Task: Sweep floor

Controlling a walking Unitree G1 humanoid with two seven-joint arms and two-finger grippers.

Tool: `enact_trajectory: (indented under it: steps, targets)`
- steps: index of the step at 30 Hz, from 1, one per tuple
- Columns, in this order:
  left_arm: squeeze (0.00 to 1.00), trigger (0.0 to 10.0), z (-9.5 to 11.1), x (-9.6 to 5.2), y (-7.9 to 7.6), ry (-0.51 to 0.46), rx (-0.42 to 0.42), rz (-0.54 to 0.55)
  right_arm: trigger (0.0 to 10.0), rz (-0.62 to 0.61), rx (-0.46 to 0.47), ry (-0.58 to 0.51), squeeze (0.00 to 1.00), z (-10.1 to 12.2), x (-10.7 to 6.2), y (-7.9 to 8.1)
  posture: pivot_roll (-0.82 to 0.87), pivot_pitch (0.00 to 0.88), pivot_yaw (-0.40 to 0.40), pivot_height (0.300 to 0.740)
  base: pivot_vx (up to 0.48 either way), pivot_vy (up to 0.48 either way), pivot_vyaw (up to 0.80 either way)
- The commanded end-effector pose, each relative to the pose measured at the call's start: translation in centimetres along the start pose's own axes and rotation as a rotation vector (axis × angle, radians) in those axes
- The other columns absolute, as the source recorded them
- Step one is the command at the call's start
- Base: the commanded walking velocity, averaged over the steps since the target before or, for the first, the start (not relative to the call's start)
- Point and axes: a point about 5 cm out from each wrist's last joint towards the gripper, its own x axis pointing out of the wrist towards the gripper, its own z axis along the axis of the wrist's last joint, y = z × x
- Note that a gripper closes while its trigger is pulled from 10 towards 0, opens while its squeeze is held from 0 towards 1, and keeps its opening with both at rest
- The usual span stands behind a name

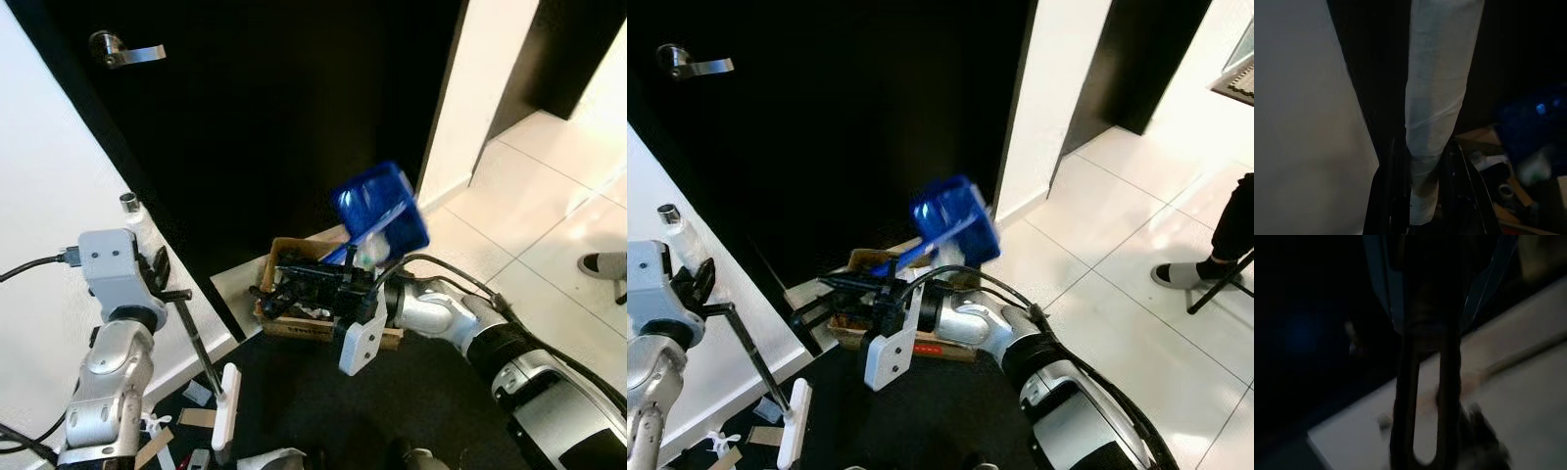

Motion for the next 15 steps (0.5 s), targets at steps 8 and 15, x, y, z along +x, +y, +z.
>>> enact_trajectory:
  steps: [8,15]
  targets:
    - [0.00,10.0,0.0,0.0,-0.2,-0.008,-0.003,0.000,10.0,-0.010,-0.043,-0.100,0.00,1.3,1.0,-0.8,0.08,0.188,0.047,0.740,0.000,0.000,0.00]
    - [0.00,10.0,-0.2,0.0,0.0,-0.001,-0.003,0.006,10.0,-0.136,-0.003,-0.083,0.00,1.2,0.2,-2.2,0.07,0.187,0.044,0.740,0.000,0.000,0.00]
